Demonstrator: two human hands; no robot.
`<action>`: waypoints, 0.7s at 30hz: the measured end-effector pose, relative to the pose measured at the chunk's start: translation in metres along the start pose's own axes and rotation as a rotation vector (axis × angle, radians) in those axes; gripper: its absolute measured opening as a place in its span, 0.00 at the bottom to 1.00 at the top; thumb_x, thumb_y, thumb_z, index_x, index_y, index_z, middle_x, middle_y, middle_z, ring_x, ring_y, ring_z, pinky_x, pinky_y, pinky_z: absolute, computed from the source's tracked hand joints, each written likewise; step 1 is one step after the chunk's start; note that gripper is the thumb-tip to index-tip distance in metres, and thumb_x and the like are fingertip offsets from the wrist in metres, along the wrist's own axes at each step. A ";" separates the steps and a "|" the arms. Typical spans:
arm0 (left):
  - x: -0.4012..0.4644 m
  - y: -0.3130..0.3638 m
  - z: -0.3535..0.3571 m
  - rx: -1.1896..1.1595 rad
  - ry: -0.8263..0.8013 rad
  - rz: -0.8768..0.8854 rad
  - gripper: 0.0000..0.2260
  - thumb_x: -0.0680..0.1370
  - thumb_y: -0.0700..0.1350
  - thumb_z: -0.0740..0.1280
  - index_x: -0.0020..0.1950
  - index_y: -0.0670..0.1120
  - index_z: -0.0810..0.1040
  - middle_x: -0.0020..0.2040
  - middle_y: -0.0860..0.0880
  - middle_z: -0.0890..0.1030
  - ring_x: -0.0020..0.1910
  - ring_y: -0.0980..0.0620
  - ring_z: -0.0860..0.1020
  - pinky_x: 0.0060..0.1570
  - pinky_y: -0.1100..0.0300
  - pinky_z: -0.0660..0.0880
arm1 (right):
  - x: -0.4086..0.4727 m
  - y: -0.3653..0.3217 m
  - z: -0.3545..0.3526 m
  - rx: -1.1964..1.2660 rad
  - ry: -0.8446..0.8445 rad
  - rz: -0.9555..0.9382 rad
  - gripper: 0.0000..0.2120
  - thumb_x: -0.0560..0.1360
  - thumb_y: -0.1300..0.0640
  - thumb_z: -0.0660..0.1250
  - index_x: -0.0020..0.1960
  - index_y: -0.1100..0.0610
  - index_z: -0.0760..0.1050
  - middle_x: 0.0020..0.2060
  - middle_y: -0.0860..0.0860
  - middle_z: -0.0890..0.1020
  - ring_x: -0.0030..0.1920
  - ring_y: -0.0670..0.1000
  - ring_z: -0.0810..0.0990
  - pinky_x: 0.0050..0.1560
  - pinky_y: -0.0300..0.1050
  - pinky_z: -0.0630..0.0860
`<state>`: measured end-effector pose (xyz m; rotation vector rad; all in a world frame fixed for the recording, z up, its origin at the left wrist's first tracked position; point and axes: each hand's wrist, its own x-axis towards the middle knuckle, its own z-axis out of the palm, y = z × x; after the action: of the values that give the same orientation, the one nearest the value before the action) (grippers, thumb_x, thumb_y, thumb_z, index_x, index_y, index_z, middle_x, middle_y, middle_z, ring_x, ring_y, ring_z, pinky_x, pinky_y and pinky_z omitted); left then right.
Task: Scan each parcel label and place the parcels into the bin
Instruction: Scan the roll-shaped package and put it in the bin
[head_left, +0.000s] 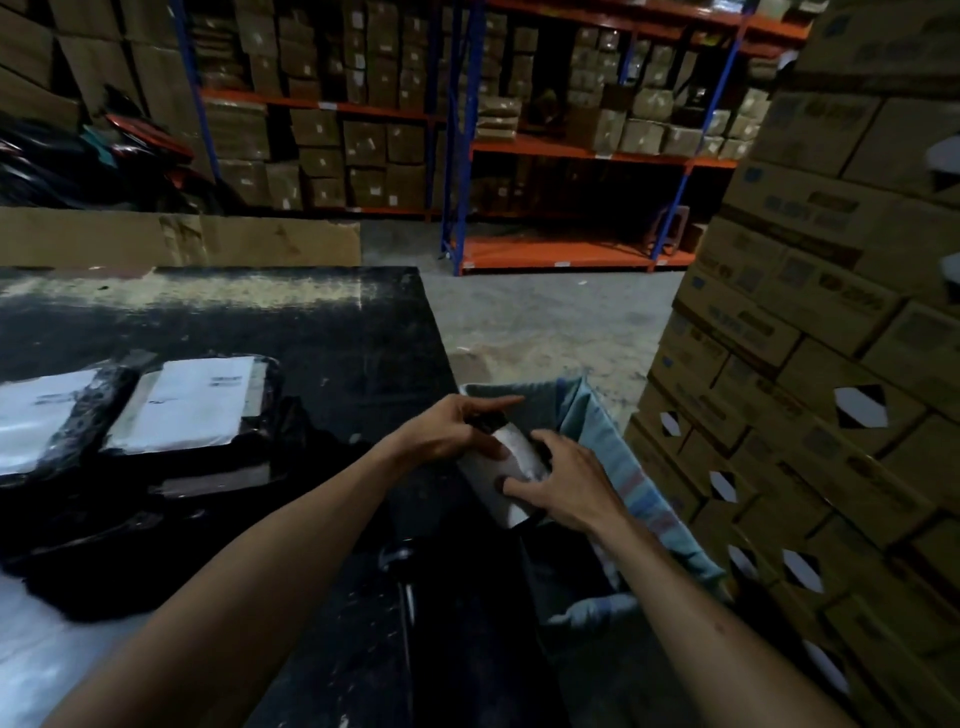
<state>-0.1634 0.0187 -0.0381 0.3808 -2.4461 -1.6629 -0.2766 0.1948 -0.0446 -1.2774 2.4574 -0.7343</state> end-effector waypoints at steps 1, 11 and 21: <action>0.011 -0.001 0.004 0.049 0.005 0.002 0.28 0.73 0.42 0.77 0.72 0.54 0.75 0.61 0.51 0.83 0.61 0.59 0.79 0.62 0.61 0.76 | 0.003 0.011 -0.003 0.009 -0.012 0.025 0.41 0.69 0.39 0.77 0.75 0.54 0.69 0.69 0.54 0.77 0.67 0.56 0.77 0.64 0.51 0.77; 0.102 -0.071 0.042 0.894 0.256 -0.262 0.32 0.82 0.64 0.51 0.81 0.47 0.58 0.81 0.42 0.57 0.80 0.42 0.55 0.78 0.43 0.49 | 0.073 0.137 0.031 -0.150 -0.175 0.385 0.38 0.70 0.37 0.73 0.71 0.60 0.72 0.67 0.60 0.78 0.65 0.62 0.78 0.56 0.51 0.76; 0.102 -0.148 0.067 1.013 0.286 -0.368 0.36 0.79 0.61 0.36 0.82 0.42 0.45 0.82 0.43 0.42 0.81 0.47 0.40 0.79 0.48 0.37 | 0.115 0.239 0.143 -0.134 -0.373 0.681 0.21 0.85 0.56 0.54 0.72 0.66 0.73 0.69 0.64 0.76 0.66 0.64 0.77 0.68 0.53 0.73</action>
<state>-0.2616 -0.0036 -0.2017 1.1304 -2.8782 -0.2331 -0.4398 0.1711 -0.2969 -0.4718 2.4047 -0.1389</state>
